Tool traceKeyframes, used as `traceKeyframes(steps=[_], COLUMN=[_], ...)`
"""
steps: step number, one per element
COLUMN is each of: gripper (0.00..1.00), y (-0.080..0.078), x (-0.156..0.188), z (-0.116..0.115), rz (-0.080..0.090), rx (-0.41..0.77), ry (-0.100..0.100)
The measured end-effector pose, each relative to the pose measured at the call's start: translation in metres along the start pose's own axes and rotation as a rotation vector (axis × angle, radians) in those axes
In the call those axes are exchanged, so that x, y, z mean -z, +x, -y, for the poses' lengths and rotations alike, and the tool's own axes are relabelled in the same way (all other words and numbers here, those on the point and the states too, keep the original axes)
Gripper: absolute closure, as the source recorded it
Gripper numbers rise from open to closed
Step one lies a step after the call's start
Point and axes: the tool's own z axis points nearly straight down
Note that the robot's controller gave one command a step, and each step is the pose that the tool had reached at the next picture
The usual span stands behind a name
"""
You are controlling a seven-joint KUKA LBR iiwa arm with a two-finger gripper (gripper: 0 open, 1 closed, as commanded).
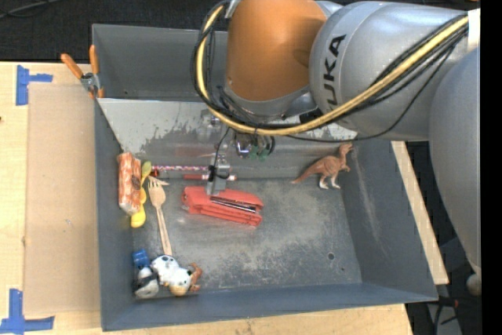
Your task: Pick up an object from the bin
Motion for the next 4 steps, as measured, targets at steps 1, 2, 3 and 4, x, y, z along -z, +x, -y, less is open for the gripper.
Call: traceKeyframes(steps=[1, 2, 3, 4], gripper=[0.00, 0.00, 0.00, 0.00], y=[-0.002, 0.022, 0.065, 0.040], x=[0.004, -0.072, -0.079, -0.086], z=[0.001, 0.013, 0.017, 0.018], rz=[0.008, 0.008, 0.015, 0.009], rx=[-0.003, -0.026, 0.002, -0.039], ry=[-0.001, -0.002, -0.003, -0.003])
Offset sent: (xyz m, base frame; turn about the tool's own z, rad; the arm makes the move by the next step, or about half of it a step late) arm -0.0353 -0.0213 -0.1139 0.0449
